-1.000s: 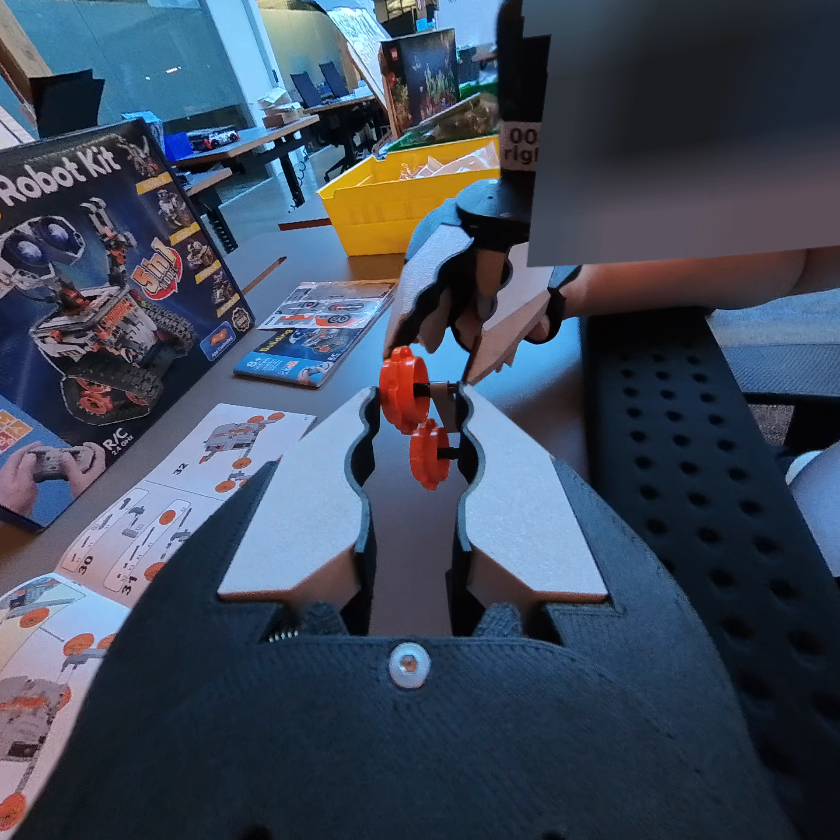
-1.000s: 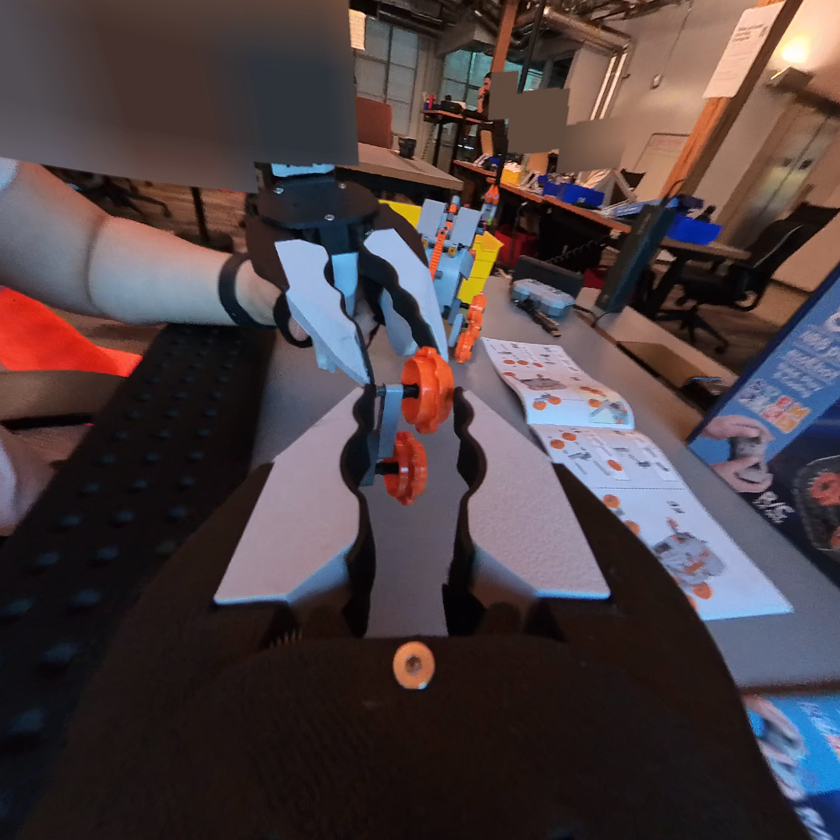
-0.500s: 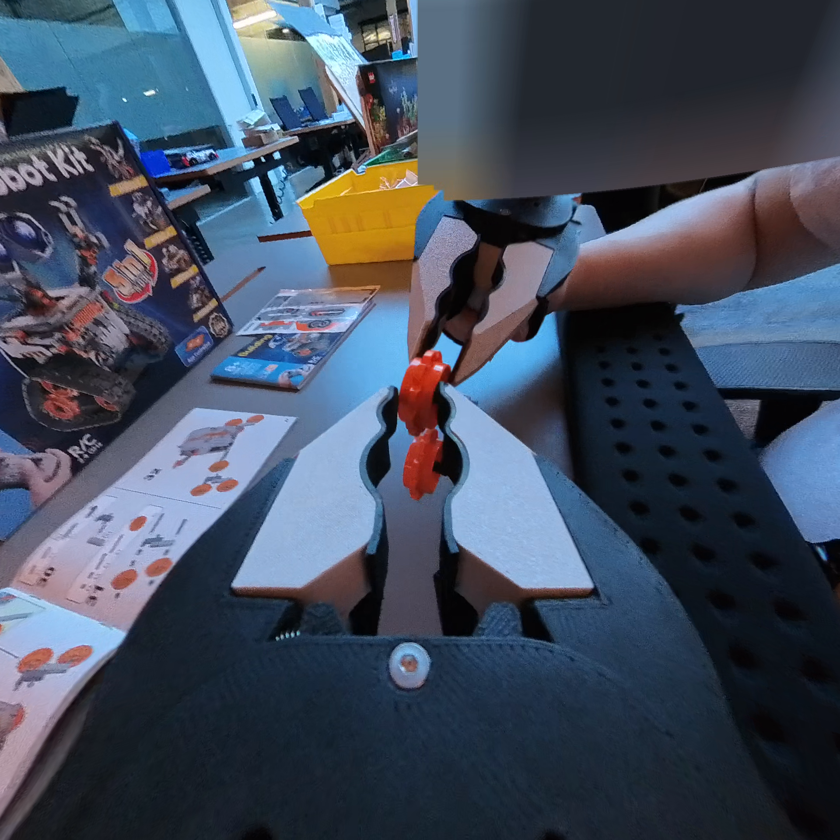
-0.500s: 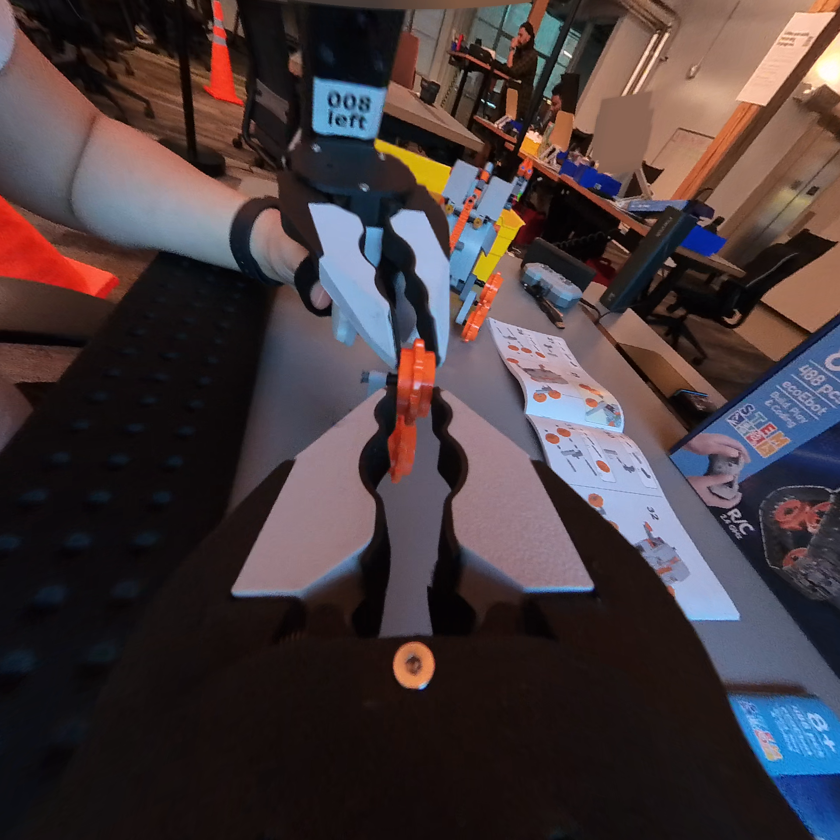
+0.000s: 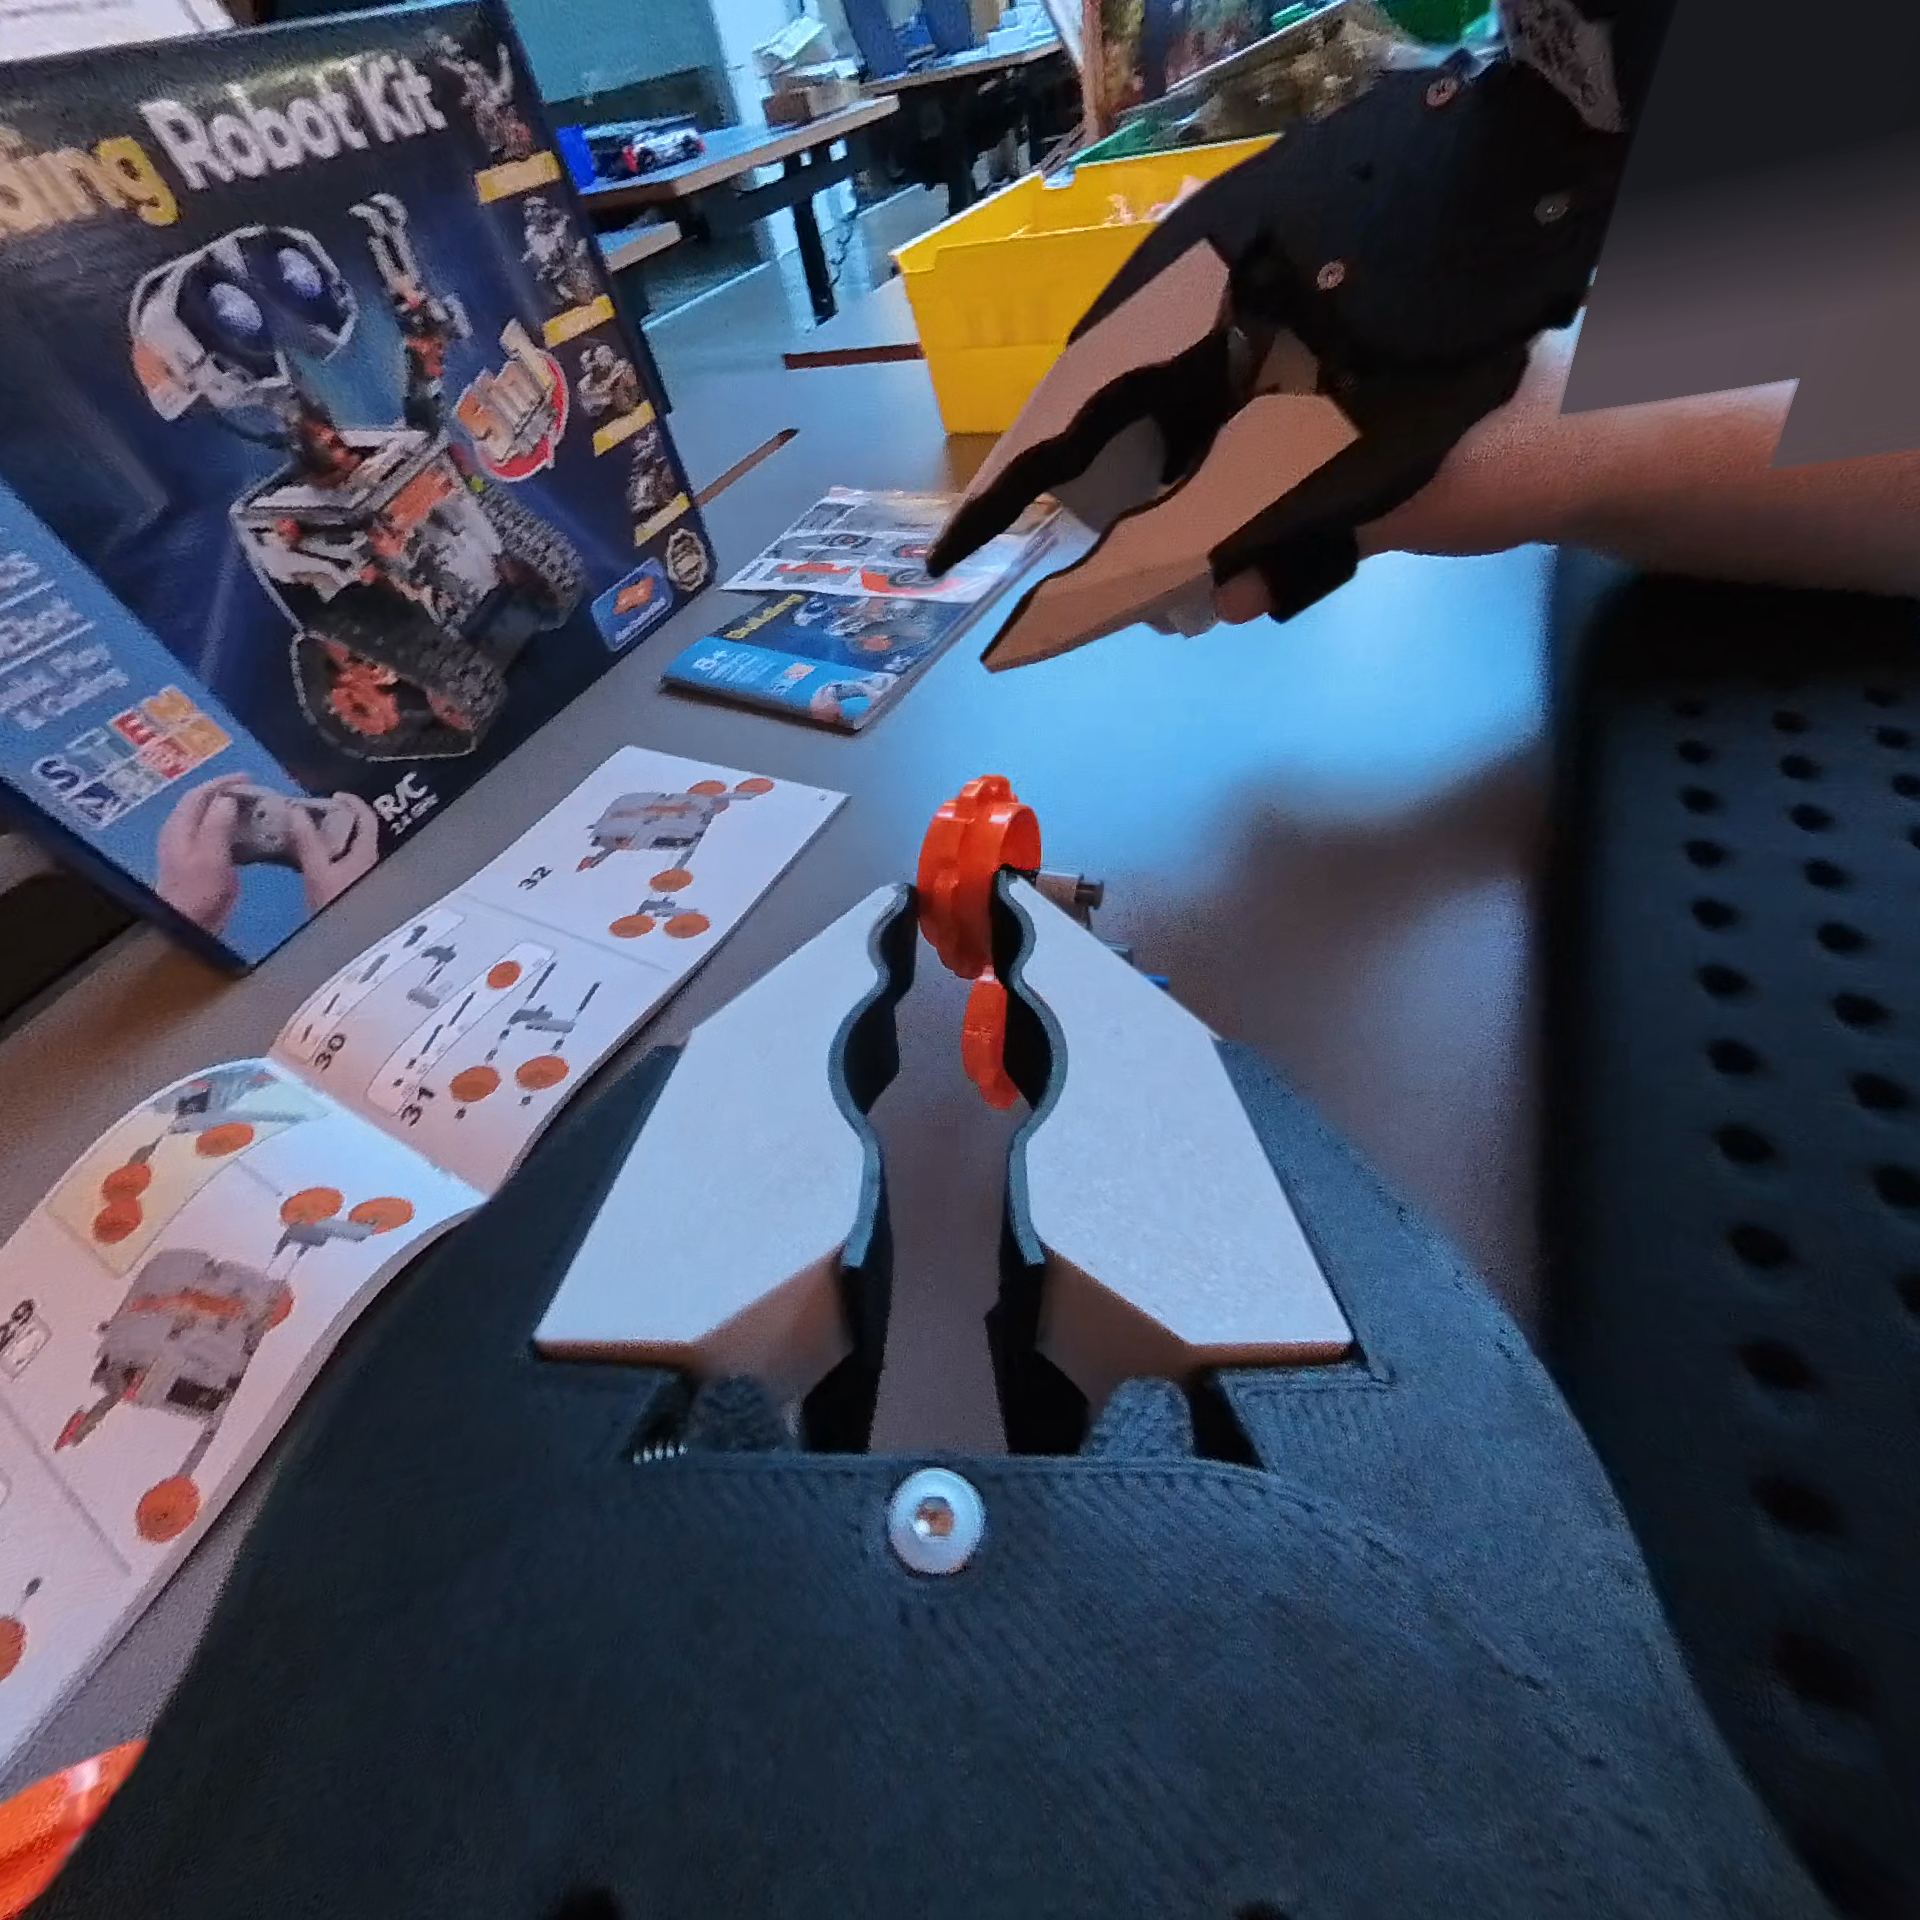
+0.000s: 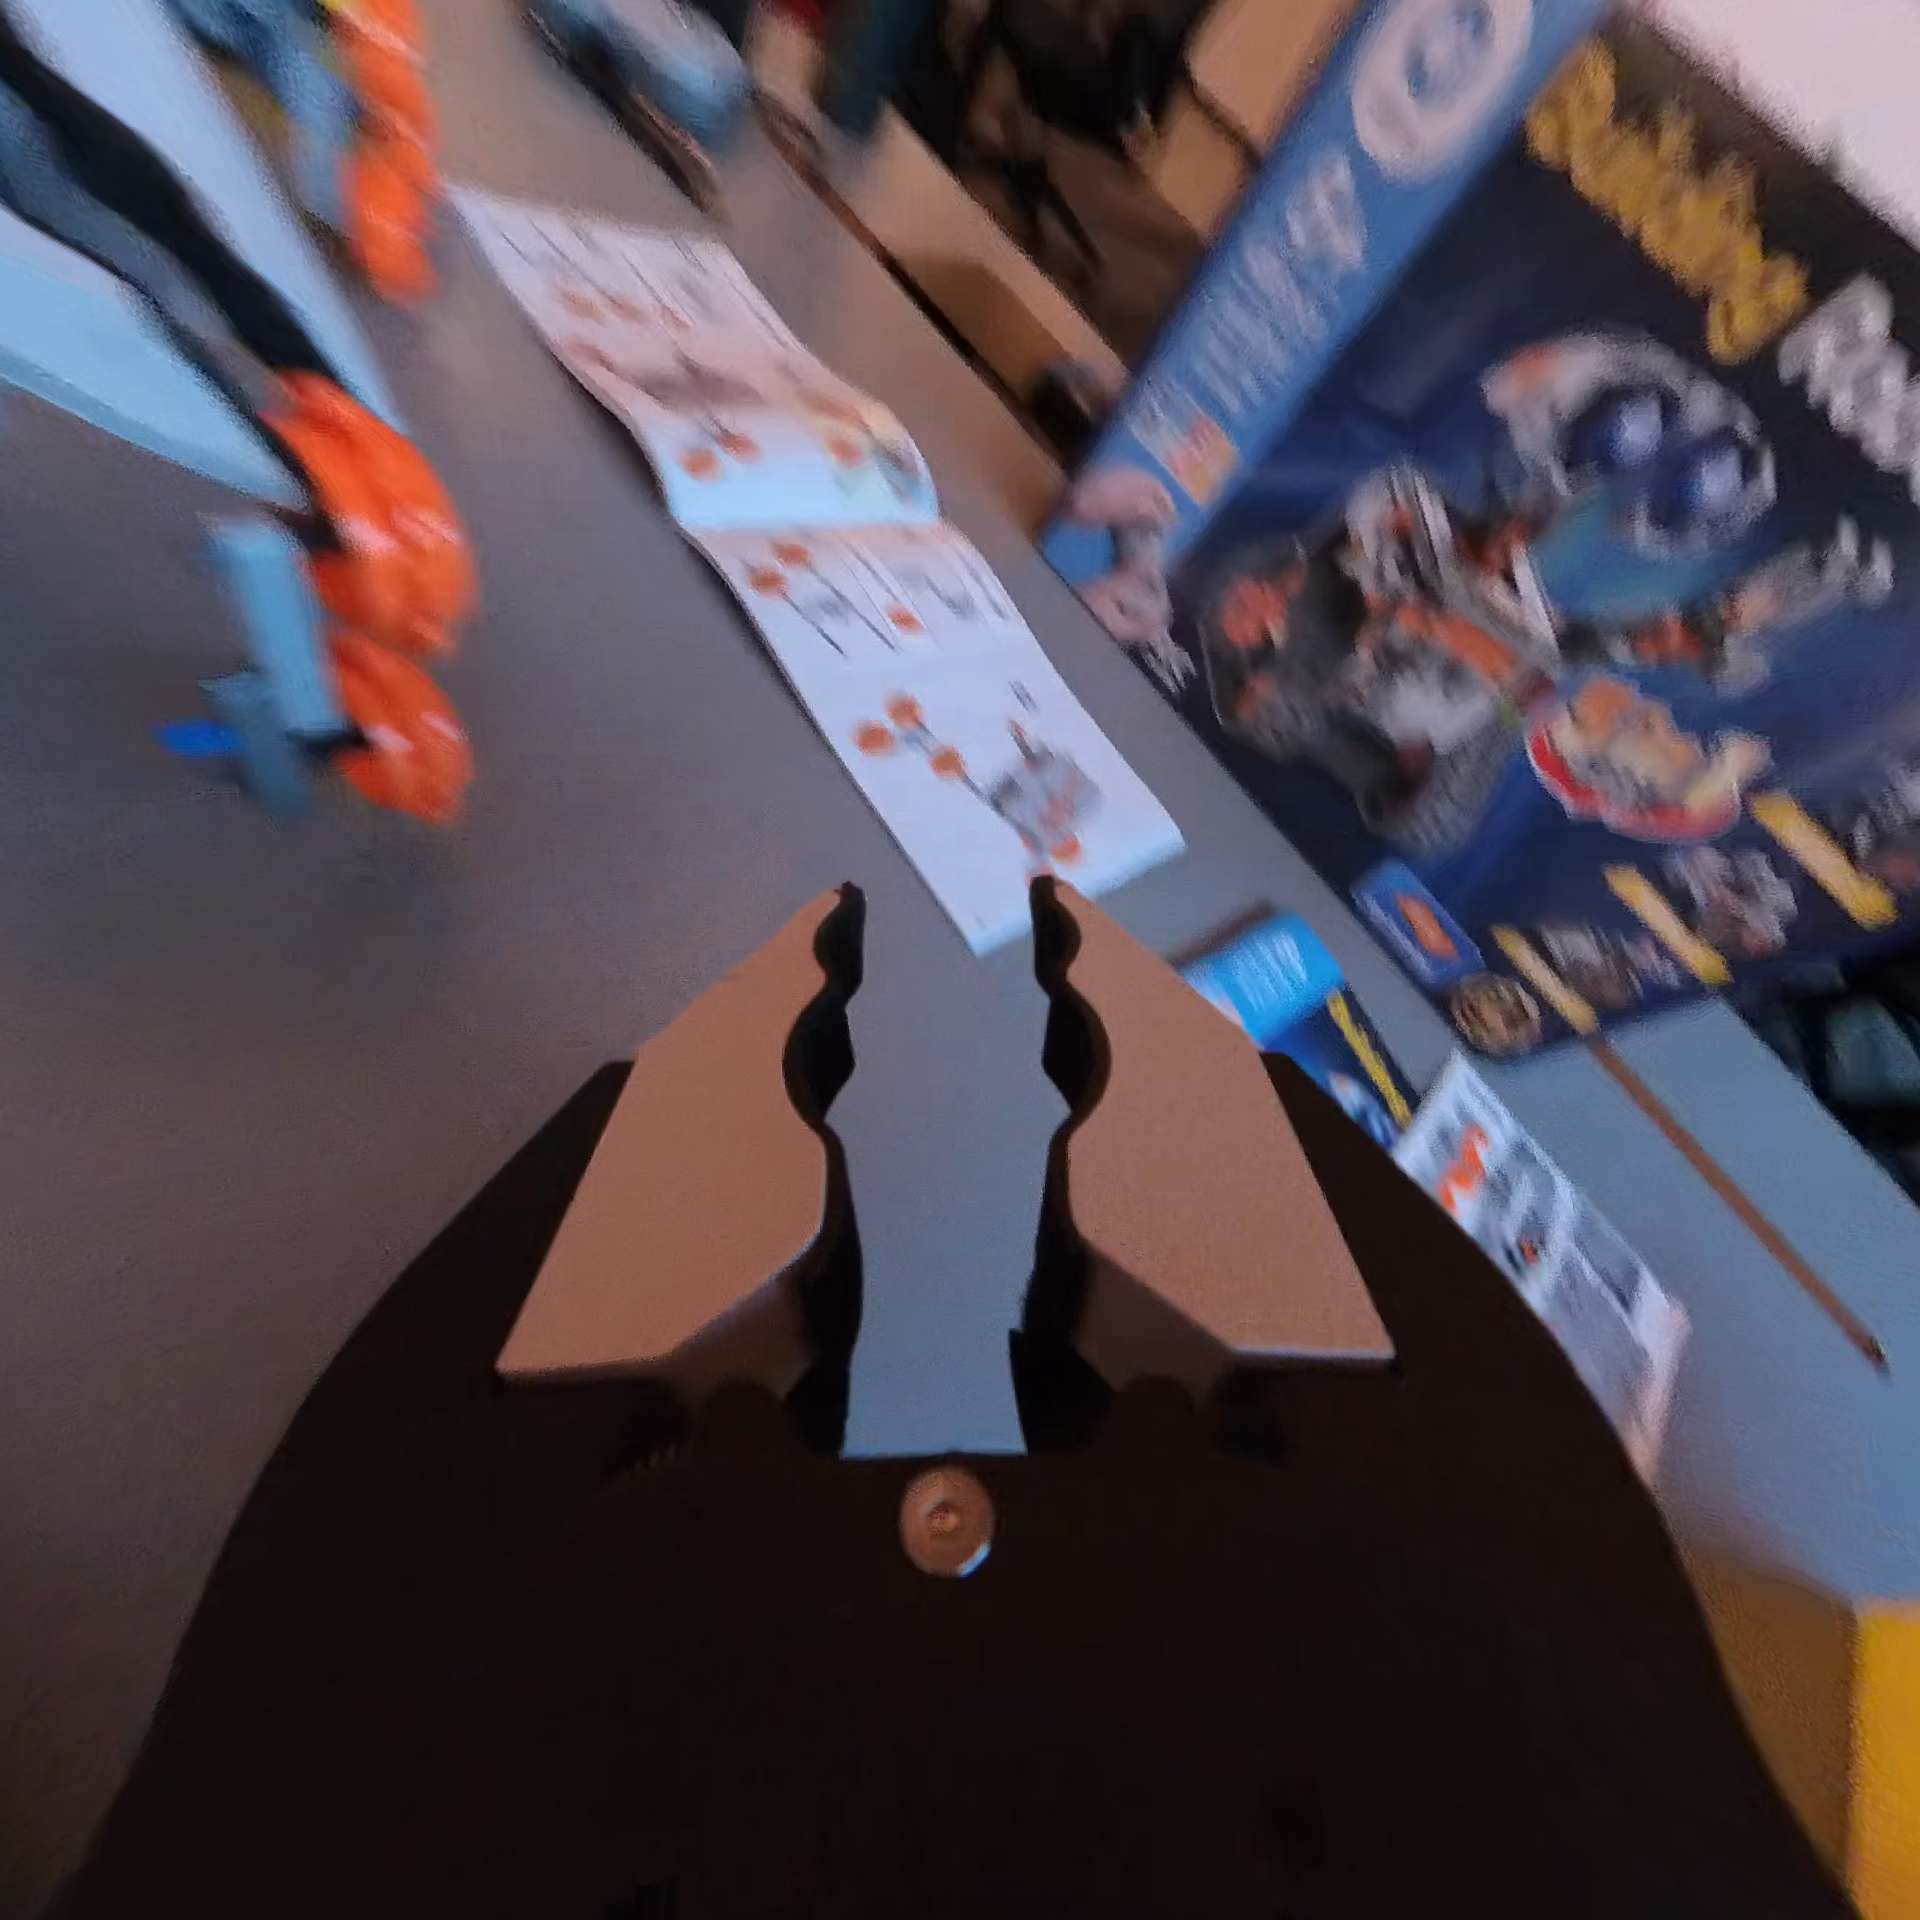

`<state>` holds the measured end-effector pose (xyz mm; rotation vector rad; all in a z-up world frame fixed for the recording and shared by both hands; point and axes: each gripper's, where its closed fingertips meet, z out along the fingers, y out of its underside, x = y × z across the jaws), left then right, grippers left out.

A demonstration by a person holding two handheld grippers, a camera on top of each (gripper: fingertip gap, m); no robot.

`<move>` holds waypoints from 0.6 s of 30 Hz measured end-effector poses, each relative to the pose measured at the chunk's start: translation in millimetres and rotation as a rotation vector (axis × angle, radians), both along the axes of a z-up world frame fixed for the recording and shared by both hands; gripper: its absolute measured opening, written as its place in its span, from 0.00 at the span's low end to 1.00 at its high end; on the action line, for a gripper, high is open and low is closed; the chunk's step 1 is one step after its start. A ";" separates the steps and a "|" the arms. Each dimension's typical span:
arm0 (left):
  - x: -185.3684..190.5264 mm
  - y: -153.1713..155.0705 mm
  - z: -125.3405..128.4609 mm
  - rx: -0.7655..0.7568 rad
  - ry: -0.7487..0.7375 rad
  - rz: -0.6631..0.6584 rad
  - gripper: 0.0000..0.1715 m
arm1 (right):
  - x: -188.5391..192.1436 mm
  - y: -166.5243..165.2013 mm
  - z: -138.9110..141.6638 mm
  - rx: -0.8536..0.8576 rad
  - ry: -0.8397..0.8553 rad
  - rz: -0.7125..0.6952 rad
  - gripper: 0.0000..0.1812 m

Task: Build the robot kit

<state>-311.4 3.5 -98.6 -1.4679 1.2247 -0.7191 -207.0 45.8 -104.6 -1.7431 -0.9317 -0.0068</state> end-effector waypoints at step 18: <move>41.5 1.9 33.6 -0.013 -0.035 -0.066 0.07 | 9.6 1.6 -10.1 -0.051 -0.031 -0.002 0.26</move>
